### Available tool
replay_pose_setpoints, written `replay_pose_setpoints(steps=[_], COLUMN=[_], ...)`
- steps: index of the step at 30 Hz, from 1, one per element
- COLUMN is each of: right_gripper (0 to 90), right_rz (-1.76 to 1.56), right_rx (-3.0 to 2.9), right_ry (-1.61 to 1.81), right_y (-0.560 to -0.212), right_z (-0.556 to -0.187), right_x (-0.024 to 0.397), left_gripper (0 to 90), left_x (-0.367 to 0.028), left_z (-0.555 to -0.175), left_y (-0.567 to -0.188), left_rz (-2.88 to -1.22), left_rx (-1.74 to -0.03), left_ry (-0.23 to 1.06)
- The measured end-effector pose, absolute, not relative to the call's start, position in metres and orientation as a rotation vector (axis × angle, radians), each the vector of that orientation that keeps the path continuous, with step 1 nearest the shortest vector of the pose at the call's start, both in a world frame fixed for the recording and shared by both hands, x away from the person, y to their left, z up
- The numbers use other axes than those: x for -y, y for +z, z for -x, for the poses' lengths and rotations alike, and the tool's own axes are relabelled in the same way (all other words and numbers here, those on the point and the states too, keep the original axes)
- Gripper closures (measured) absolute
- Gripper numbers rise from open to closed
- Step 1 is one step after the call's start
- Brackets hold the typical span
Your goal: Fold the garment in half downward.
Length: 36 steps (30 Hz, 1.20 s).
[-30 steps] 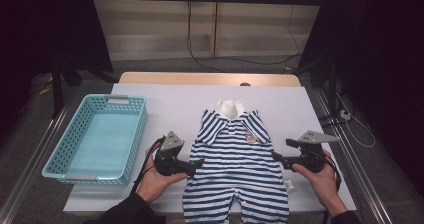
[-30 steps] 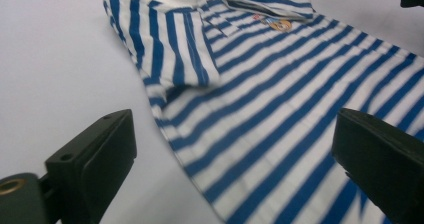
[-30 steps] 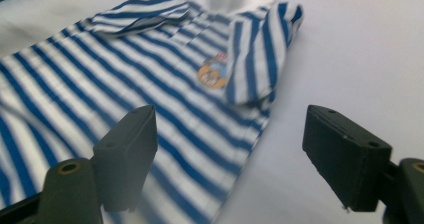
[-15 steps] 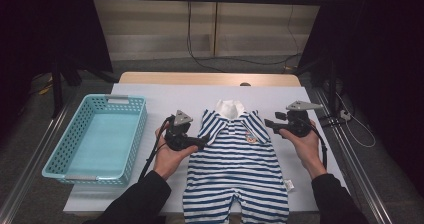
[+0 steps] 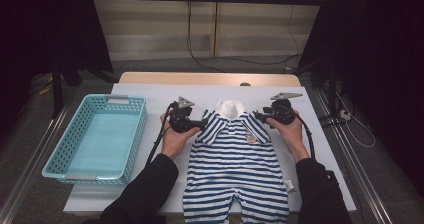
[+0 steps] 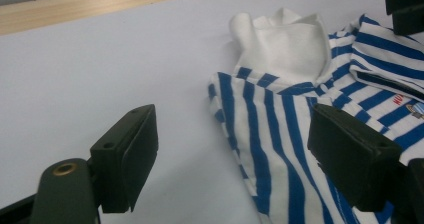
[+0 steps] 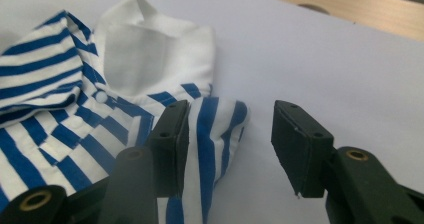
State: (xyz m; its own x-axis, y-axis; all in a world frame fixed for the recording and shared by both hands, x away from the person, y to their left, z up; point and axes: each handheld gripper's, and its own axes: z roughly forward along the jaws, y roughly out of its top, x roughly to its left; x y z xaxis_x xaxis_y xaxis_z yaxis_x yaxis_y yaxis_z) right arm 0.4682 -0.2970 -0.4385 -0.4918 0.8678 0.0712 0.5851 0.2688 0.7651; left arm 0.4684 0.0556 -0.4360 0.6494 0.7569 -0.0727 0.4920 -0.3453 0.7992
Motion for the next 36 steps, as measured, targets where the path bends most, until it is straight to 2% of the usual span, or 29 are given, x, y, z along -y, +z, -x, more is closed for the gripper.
replay_pose_setpoints(steps=[2, 4, 7, 16, 20, 23, 26, 27, 32, 36], right_gripper=[50.5, 53.3, 57.7, 65.6, 69.0, 75.0, 81.8, 82.6, 82.6, 82.3], right_rz=[-1.341, -1.346, -1.366, -1.409, -1.407, -1.405, -1.4, -1.418, -1.39, -1.424], right_rx=[-2.178, -2.158, -2.153, -2.184, -2.194, -2.217, -2.234, -2.239, -2.236, -2.223], right_ry=[1.052, 1.044, 1.033, 1.012, 0.993, 0.992, 0.993, 0.993, 0.999, 1.029], right_y=[-0.442, -0.445, -0.45, -0.461, -0.46, -0.459, -0.458, -0.458, -0.459, -0.46], right_z=[-0.471, -0.475, -0.478, -0.483, -0.483, -0.485, -0.486, -0.485, -0.486, -0.485], right_x=[0.297, 0.297, 0.297, 0.299, 0.297, 0.296, 0.294, 0.294, 0.295, 0.296], left_gripper=[20.5, 20.6, 21.2, 31.0, 30.1, 35.4, 43.8, 48.0, 56.8, 59.3], left_x=[-0.054, -0.056, -0.053, -0.05, -0.047, -0.042, -0.038, -0.037, -0.036, -0.033], left_z=[-0.472, -0.476, -0.481, -0.495, -0.505, -0.509, -0.511, -0.512, -0.514, -0.511], left_y=[-0.438, -0.437, -0.44, -0.448, -0.454, -0.457, -0.46, -0.461, -0.464, -0.464], left_rz=[-1.961, -2.008, -1.968, -2.023, -2.05, -1.994, -2.011, -2.016, -2.028, -2.039], left_rx=[-1.005, -0.985, -1.017, -1.031, -1.036, -1.066, -1.04, -1.04, -1.017, -1.001], left_ry=[0.398, 0.41, 0.399, 0.367, 0.349, 0.305, 0.289, 0.284, 0.257, 0.266])
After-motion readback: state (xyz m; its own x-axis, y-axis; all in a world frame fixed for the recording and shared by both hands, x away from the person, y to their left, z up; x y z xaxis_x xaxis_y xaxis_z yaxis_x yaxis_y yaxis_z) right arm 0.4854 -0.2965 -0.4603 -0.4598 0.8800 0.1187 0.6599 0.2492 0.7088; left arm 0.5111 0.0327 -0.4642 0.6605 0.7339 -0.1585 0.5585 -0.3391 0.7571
